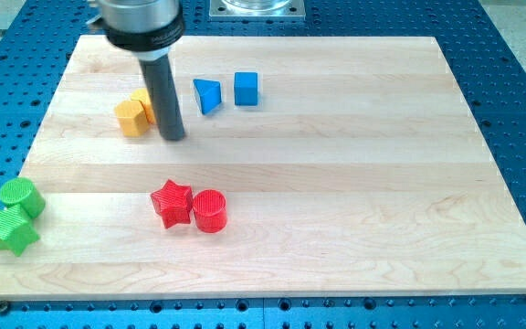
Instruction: Move the blue triangle diagonally top right of the red circle
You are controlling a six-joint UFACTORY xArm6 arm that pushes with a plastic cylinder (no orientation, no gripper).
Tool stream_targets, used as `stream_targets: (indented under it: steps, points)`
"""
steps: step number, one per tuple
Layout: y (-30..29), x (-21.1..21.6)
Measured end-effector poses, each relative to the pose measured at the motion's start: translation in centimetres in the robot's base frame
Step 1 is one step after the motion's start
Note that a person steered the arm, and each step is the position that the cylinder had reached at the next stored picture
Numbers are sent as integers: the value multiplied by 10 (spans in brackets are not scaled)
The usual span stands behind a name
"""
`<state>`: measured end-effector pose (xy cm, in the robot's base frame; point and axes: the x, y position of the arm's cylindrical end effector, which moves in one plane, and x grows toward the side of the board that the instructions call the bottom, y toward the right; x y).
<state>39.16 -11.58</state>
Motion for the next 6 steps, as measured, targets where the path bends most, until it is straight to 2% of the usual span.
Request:
stream_targets:
  steps: [1, 2, 4, 5, 6]
  points:
    - [-25, -42]
    - [-13, -55]
    - [84, -49]
    - [109, -5]
    - [93, 29]
